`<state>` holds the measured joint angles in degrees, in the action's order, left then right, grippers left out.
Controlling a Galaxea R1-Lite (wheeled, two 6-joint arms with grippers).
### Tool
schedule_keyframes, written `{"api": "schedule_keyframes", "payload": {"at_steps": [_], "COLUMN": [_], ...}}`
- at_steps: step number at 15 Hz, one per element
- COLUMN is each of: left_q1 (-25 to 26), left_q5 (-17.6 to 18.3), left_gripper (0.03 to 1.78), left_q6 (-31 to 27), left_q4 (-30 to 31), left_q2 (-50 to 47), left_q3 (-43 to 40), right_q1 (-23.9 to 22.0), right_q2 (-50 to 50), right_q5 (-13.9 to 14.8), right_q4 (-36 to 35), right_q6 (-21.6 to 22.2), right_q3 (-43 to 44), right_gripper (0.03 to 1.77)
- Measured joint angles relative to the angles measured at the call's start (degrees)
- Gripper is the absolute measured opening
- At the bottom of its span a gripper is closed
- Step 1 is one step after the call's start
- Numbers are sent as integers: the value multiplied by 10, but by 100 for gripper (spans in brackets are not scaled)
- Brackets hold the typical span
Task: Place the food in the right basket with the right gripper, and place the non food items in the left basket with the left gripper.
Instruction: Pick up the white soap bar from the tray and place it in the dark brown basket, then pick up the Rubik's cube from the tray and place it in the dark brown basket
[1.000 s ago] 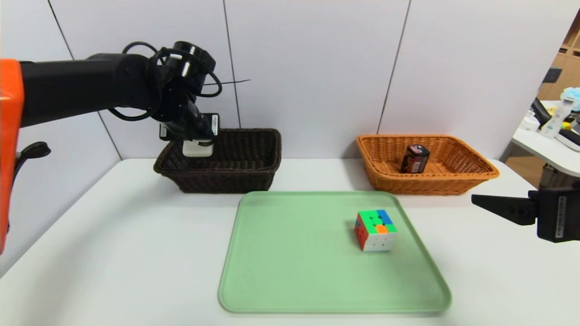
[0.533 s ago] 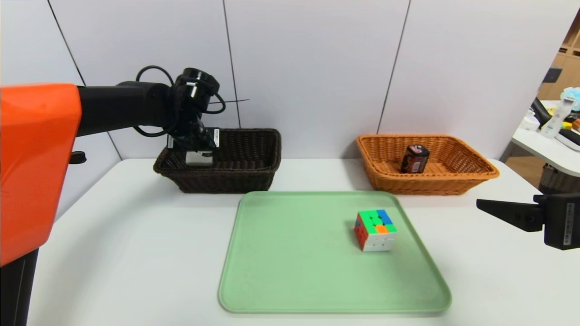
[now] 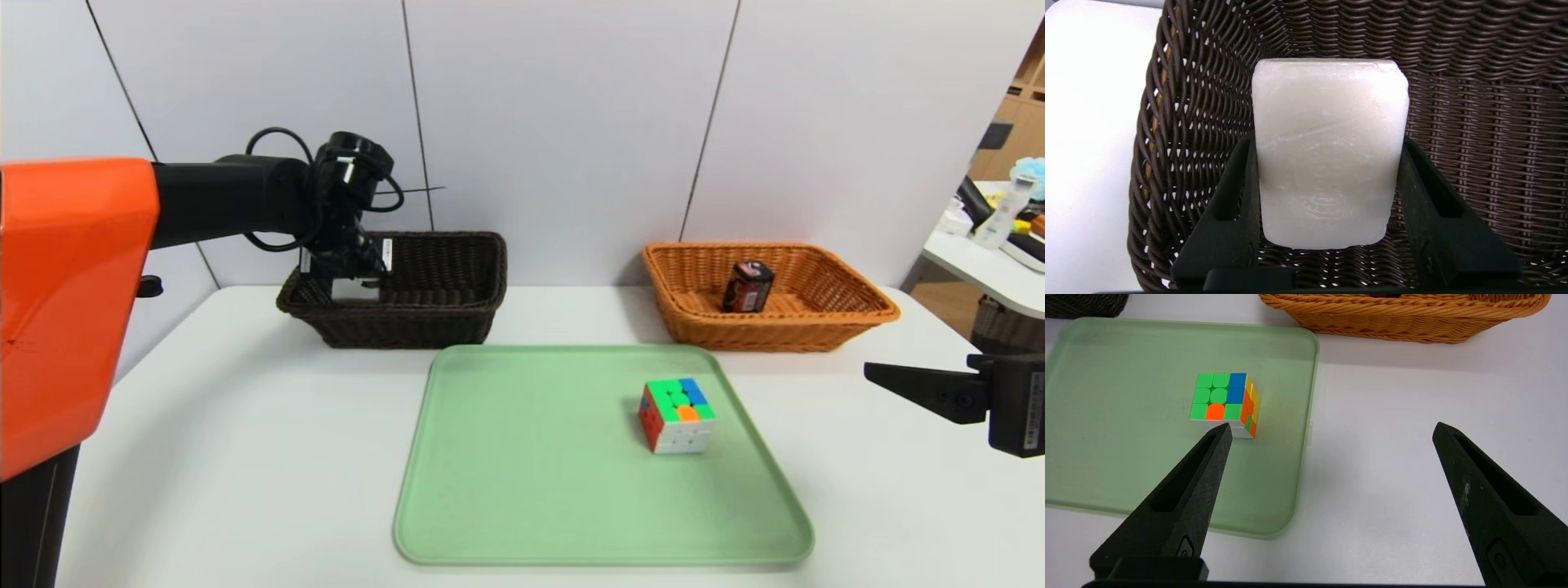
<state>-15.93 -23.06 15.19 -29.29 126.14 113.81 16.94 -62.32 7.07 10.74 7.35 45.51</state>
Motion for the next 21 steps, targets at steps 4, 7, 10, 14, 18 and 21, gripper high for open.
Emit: {"api": "schedule_keyframes", "payload": {"at_steps": [4,7,10,14,18,21], "left_q1": [-1,-1,-4,-7,-32,-63], "left_q5": [-16,-34,-34,-34,-39,-65], "left_gripper": [97,115,133,148,157,161], "left_q6": [-12,-12,-13,-10,-12,-28], "left_q4": [0,-1,-1,9,30,37], "left_q2": [-4,-5,-6,-7,-15,-24], "left_q3": [0,0,0,0,-1,-1], "right_q1": [0,0,0,0,0,-3], "right_q2": [0,0,0,1,2,2], "right_q5": [-1,-1,-1,-1,-2,-2], "right_q4": [0,-1,-1,-1,-1,-1], "right_q6": [-1,-1,-1,-1,0,0], "right_q3": [0,-1,-1,-2,-4,-4], "right_gripper": [169,169,169,169,169,169]}}
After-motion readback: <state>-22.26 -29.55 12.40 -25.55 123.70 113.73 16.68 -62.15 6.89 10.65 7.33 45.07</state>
